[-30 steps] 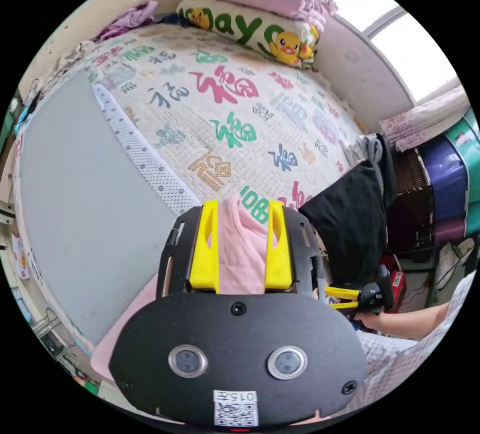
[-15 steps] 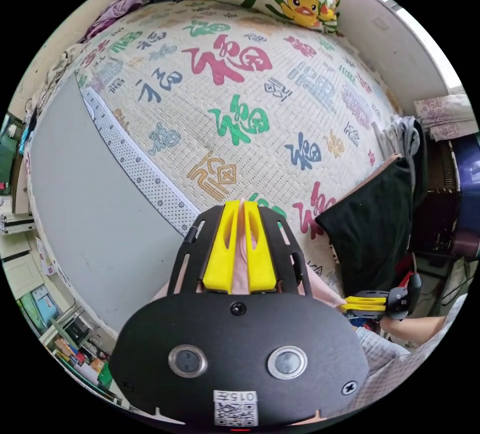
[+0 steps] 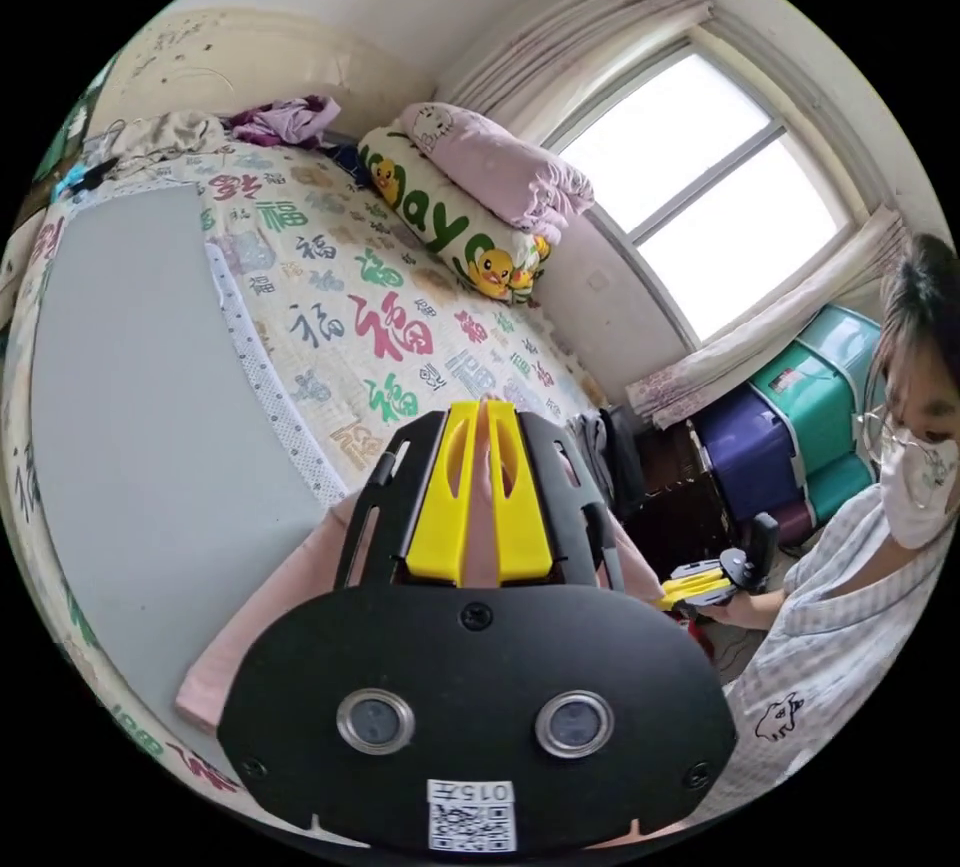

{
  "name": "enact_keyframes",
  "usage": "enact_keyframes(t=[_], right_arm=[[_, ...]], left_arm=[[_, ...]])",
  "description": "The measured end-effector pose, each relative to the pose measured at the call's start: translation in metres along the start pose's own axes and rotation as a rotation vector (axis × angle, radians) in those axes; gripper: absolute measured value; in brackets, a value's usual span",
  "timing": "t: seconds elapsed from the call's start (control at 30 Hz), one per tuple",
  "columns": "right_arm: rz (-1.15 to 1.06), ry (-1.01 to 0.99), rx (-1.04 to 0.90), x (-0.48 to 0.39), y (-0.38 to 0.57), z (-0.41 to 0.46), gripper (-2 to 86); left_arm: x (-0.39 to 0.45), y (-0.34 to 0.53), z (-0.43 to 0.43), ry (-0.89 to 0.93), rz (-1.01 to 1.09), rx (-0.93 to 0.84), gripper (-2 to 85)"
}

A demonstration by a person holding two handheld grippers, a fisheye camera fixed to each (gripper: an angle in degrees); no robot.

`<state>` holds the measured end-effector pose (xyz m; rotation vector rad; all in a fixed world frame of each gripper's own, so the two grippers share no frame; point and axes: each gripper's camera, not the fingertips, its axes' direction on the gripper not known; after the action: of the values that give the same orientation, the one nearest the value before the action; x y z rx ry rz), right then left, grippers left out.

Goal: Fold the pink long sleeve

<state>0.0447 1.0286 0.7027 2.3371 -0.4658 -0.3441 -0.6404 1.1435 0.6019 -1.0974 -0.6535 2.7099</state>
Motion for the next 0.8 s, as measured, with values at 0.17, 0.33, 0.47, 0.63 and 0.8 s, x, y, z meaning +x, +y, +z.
enact_keyframes(t=[0.17, 0.33, 0.47, 0.63, 0.8], right_arm=[[-0.212, -0.21, -0.125, -0.107, -0.004, 0.084, 1.5], [-0.349, -0.223, -0.333, -0.18, 0.007, 0.197, 1.3], [-0.338, -0.156, -0.467, -0.205, 0.013, 0.256, 1.5], [-0.352, -0.105, -0.508, -0.221, 0.005, 0.274, 1.6], [-0.418, -0.007, -0.562, -0.243, 0.0, 0.294, 1.7]], left_arm=[[-0.107, 0.159, -0.094, -0.118, -0.243, 0.116, -0.5], [-0.215, 0.329, -0.112, -0.247, -0.565, 0.088, 0.7], [-0.28, 0.439, -0.097, -0.062, -0.788, 0.296, 13.2], [-0.305, 0.47, -0.045, 0.089, -0.726, 0.24, 12.2], [-0.309, 0.471, -0.015, -0.004, -0.655, 0.119, 1.8]])
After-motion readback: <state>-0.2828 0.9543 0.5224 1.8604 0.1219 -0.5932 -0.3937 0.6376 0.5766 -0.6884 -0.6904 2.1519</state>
